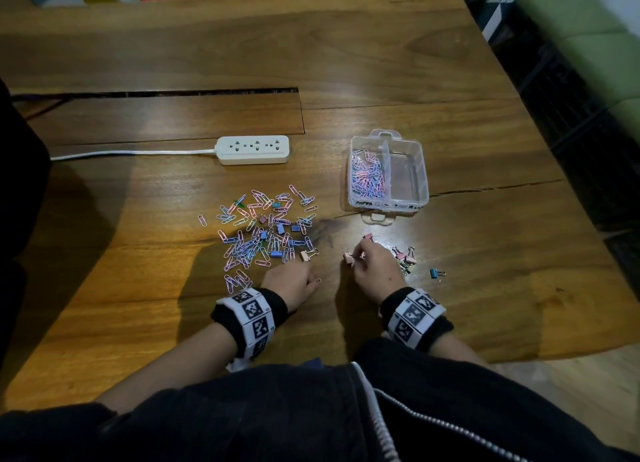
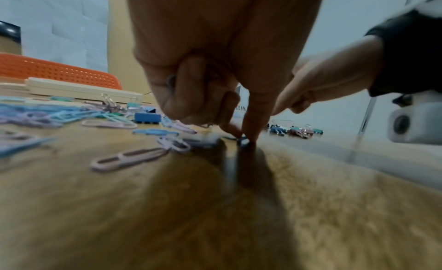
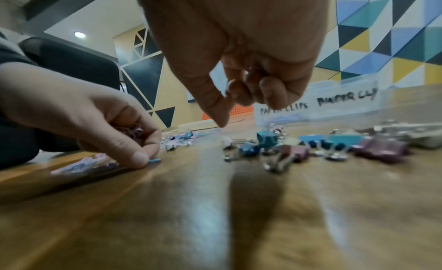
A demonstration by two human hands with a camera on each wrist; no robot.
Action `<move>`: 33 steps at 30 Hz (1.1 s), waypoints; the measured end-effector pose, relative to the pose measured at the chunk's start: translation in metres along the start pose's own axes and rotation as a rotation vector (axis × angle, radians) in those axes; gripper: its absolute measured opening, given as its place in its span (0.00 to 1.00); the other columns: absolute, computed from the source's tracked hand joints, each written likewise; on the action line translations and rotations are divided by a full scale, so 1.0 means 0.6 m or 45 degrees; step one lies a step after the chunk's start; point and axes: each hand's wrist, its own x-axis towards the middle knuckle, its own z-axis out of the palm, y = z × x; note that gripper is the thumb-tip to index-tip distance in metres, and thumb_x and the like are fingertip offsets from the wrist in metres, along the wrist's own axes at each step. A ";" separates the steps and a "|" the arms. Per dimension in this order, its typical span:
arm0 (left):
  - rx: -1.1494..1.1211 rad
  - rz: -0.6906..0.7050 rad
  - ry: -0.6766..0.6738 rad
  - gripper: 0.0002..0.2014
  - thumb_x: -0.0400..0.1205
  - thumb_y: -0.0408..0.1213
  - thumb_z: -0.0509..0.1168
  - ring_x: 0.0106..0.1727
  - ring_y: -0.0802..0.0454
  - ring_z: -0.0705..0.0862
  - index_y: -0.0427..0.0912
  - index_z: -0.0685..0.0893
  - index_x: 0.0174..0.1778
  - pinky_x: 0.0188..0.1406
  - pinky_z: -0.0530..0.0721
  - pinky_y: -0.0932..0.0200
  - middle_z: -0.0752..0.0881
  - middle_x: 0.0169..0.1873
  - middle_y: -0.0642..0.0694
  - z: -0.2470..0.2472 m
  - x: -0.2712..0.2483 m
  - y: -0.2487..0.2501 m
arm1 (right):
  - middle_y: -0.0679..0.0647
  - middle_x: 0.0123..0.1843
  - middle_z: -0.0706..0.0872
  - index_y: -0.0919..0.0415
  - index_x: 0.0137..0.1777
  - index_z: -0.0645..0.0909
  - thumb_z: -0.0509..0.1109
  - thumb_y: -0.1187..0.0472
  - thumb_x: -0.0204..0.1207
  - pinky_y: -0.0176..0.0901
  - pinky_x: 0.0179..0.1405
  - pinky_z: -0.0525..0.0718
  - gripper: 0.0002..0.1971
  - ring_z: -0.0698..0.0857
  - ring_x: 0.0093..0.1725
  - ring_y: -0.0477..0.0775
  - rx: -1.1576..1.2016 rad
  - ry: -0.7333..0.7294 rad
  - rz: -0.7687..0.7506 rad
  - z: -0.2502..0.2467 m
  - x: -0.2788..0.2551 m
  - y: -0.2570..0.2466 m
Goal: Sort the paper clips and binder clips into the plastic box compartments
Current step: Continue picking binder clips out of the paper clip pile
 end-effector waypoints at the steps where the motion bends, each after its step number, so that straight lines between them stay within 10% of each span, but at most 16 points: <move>1: 0.001 0.013 -0.013 0.11 0.83 0.46 0.57 0.47 0.48 0.83 0.42 0.79 0.48 0.50 0.85 0.52 0.84 0.45 0.45 0.001 -0.003 0.000 | 0.58 0.51 0.83 0.61 0.51 0.78 0.63 0.67 0.74 0.40 0.47 0.72 0.08 0.79 0.54 0.57 0.002 -0.011 -0.062 0.004 0.003 -0.007; 7: -0.682 -0.123 -0.020 0.11 0.83 0.35 0.55 0.32 0.52 0.73 0.44 0.73 0.33 0.33 0.71 0.59 0.75 0.30 0.48 -0.018 -0.006 -0.037 | 0.60 0.56 0.78 0.52 0.67 0.75 0.62 0.58 0.78 0.50 0.60 0.77 0.17 0.75 0.59 0.57 -0.172 -0.269 -0.347 0.050 0.027 -0.065; 11: -1.853 -0.231 -0.098 0.15 0.79 0.26 0.45 0.13 0.59 0.66 0.40 0.67 0.27 0.10 0.60 0.74 0.75 0.19 0.47 -0.049 -0.020 -0.088 | 0.58 0.57 0.79 0.57 0.60 0.79 0.64 0.59 0.77 0.50 0.64 0.76 0.13 0.76 0.60 0.56 -0.197 -0.310 -0.329 0.053 0.030 -0.061; 15: -2.203 -0.236 -0.149 0.10 0.76 0.33 0.48 0.10 0.59 0.67 0.40 0.68 0.30 0.07 0.61 0.77 0.77 0.16 0.48 -0.067 -0.041 -0.126 | 0.58 0.52 0.79 0.63 0.51 0.81 0.62 0.67 0.74 0.46 0.59 0.77 0.09 0.77 0.55 0.57 -0.256 -0.258 -0.216 0.029 0.023 -0.032; 20: -1.497 -0.414 0.020 0.13 0.85 0.38 0.51 0.16 0.61 0.68 0.44 0.73 0.34 0.14 0.69 0.70 0.71 0.25 0.50 -0.072 -0.041 -0.158 | 0.56 0.54 0.77 0.58 0.56 0.75 0.65 0.60 0.72 0.46 0.60 0.76 0.12 0.74 0.57 0.55 -0.220 -0.309 -0.349 0.042 0.004 -0.061; 23: -0.760 -0.453 0.207 0.12 0.86 0.41 0.50 0.36 0.54 0.75 0.42 0.76 0.44 0.47 0.80 0.53 0.77 0.36 0.48 -0.068 -0.049 -0.169 | 0.56 0.62 0.73 0.51 0.67 0.68 0.71 0.48 0.69 0.49 0.63 0.72 0.27 0.70 0.63 0.54 -0.258 -0.517 -0.393 0.072 0.003 -0.097; 26: -0.281 -0.424 0.170 0.15 0.84 0.50 0.51 0.44 0.50 0.78 0.42 0.73 0.50 0.39 0.75 0.60 0.78 0.38 0.49 -0.062 -0.063 -0.170 | 0.58 0.65 0.71 0.50 0.70 0.65 0.72 0.46 0.67 0.52 0.64 0.72 0.33 0.68 0.66 0.56 -0.333 -0.578 -0.387 0.086 0.013 -0.117; 33: -0.106 -0.457 0.039 0.40 0.69 0.57 0.71 0.67 0.47 0.78 0.45 0.63 0.72 0.59 0.81 0.54 0.75 0.71 0.45 -0.045 -0.062 -0.166 | 0.60 0.63 0.74 0.58 0.65 0.72 0.64 0.54 0.76 0.52 0.65 0.73 0.18 0.71 0.65 0.58 -0.321 -0.549 -0.383 0.088 0.026 -0.119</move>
